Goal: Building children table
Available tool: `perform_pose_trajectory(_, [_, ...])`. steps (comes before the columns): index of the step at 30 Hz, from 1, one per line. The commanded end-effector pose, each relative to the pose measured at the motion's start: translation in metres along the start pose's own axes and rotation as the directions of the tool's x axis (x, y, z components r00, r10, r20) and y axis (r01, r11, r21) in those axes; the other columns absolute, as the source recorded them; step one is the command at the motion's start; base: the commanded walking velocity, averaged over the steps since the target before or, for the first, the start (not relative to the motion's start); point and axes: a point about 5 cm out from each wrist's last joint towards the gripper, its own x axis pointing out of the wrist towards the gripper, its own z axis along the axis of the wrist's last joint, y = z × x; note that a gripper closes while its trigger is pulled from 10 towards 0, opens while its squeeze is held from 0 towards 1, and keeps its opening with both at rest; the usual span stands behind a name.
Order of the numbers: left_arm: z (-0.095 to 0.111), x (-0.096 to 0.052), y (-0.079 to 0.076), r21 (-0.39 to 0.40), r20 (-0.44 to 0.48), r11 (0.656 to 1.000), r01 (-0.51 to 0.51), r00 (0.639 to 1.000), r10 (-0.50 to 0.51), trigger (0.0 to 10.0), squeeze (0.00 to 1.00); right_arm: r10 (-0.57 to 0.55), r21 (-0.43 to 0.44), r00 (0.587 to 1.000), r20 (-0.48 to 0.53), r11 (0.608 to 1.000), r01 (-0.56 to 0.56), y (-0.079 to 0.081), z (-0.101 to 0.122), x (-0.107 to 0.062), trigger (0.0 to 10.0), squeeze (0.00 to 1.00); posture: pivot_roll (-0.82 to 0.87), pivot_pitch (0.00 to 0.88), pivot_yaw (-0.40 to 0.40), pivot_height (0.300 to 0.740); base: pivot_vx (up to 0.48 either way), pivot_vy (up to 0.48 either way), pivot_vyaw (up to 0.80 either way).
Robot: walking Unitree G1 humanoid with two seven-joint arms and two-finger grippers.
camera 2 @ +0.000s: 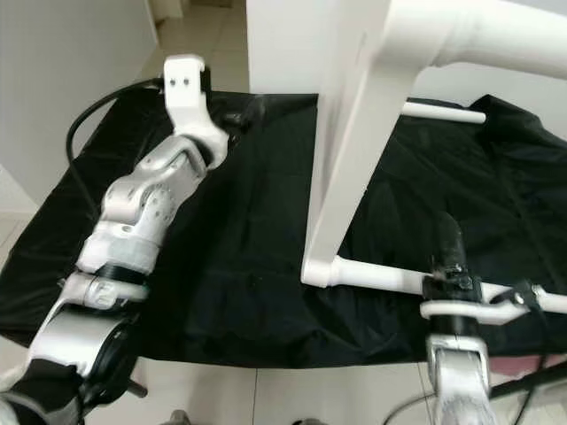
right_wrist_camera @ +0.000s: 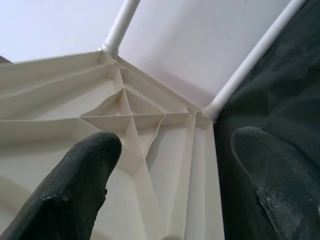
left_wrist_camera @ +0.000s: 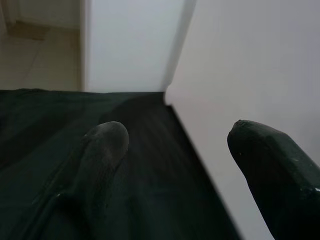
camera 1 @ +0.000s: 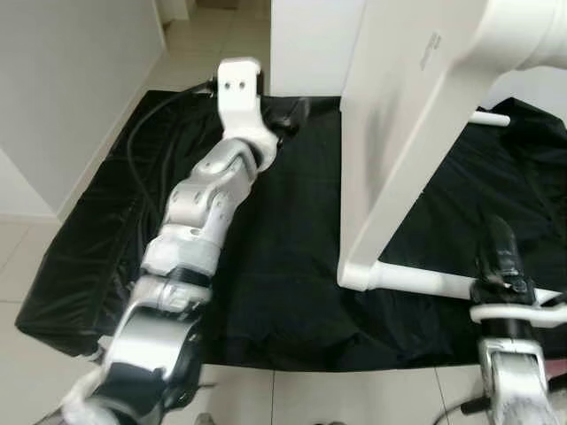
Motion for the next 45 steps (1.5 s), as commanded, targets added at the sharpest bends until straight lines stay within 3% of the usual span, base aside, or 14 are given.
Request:
perform_pose_trajectory(1, [0.001,-0.005,-0.012,0.038,-0.003,0.981,0.192,0.981,-0.192,10.0,0.0,-0.057,-0.02,0.998,-0.013,0.998,0.057,-0.004,-0.006,0.002,10.0,0.0,-0.01,0.025,-0.04,0.74,0.0,0.0,0.0])
perform_pose_trajectory(6, [-0.008,-0.017,-0.004,0.064,-0.023,0.98,0.19,0.982,-0.188,10.0,0.0,-0.111,-0.073,0.994,-0.018,0.991,0.109,-0.006,-0.011,0.012,10.0,0.0,-0.01,0.022,-0.051,0.74,0.0,0.0,0.0])
perform_pose_trajectory(10, [-0.023,-0.033,0.009,0.068,-0.056,0.985,0.158,0.986,-0.154,10.0,0.0,-0.209,-0.198,0.978,0.003,0.958,0.206,-0.02,-0.011,0.021,10.0,0.0,0.0,0.022,-0.059,0.74,0.0,0.0,0.0])
perform_pose_trajectory(12, [-0.023,-0.033,0.009,0.068,-0.056,0.985,0.158,0.986,-0.154,10.0,0.0,-0.209,-0.198,0.978,0.003,0.958,0.206,-0.02,-0.011,0.021,10.0,0.0,0.0,0.022,-0.059,0.74,0.0,0.0,0.0])
perform_pose_trajectory(14, [-0.031,-0.043,0.015,0.111,-0.083,0.984,0.142,0.988,-0.133,10.0,0.0,-0.254,-0.308,0.967,0.018,0.919,0.247,-0.023,-0.011,0.027,10.0,0.0,0.0,0.02,-0.059,0.74,0.0,0.0,0.0])
perform_pose_trajectory(15, [-0.031,-0.043,0.015,0.111,-0.083,0.984,0.142,0.988,-0.133,10.0,0.0,-0.254,-0.308,0.967,0.018,0.919,0.247,-0.023,-0.011,0.027,10.0,0.0,0.0,0.02,-0.059,0.74,0.0,0.0,0.0])
perform_pose_trajectory(18, [-0.042,-0.056,0.019,0.129,-0.111,0.983,0.133,0.987,-0.119,10.0,0.0,-0.316,-0.436,0.949,0.005,0.853,0.287,-0.024,-0.02,0.033,10.0,0.0,0.0,0.018,-0.06,0.74,0.0,0.0,0.0])
perform_pose_trajectory(22, [-0.045,-0.06,0.019,0.127,-0.114,0.983,0.132,0.986,-0.118,10.0,0.0,-0.334,-0.479,0.942,-0.019,0.83,0.285,-0.023,-0.025,0.035,10.0,0.0,0.0,0.017,-0.063,0.74,0.0,0.0,0.0])
perform_pose_trajectory(27, [-0.057,-0.07,0.016,0.105,-0.148,0.982,0.159,0.979,-0.143,10.0,0.0,-0.313,-0.535,0.946,-0.082,0.815,0.223,-0.028,-0.038,0.032,10.0,0.0,0.0,0.013,-0.067,0.74,0.0,0.0,0.0])
perform_pose_trajectory(29, [-0.062,-0.073,0.015,0.091,-0.163,0.982,0.167,0.975,-0.15,10.0,0.0,-0.305,-0.578,0.948,-0.096,0.792,0.196,-0.029,-0.04,0.032,10.0,0.0,0.0,0.012,-0.069,0.74,0.0,0.0,0.0])
perform_pose_trajectory(31, [-0.071,-0.079,0.011,0.091,-0.182,0.977,0.191,0.968,-0.172,10.0,0.0,-0.28,-0.666,0.954,-0.109,0.733,0.139,-0.03,-0.042,0.031,10.0,0.0,0.0,0.01,-0.072,0.74,0.0,0.0,0.0])
perform_pose_trajectory(37, [-0.084,-0.09,0.004,0.116,-0.2,0.964,0.239,0.956,-0.213,10.0,0.0,-0.265,-0.73,0.953,-0.143,0.678,0.079,-0.032,-0.046,0.025,10.0,0.0,0.0,0.008,-0.078,0.74,0.0,0.0,0.0])
perform_pose_trajectory(45, [-0.095,-0.103,-0.005,0.099,-0.237,0.953,0.286,0.937,-0.257,10.0,0.0,-0.242,-0.736,0.946,-0.217,0.677,0.004,-0.034,-0.049,0.011,10.0,0.0,0.0,0.011,-0.077,0.74,0.0,0.0,0.0])
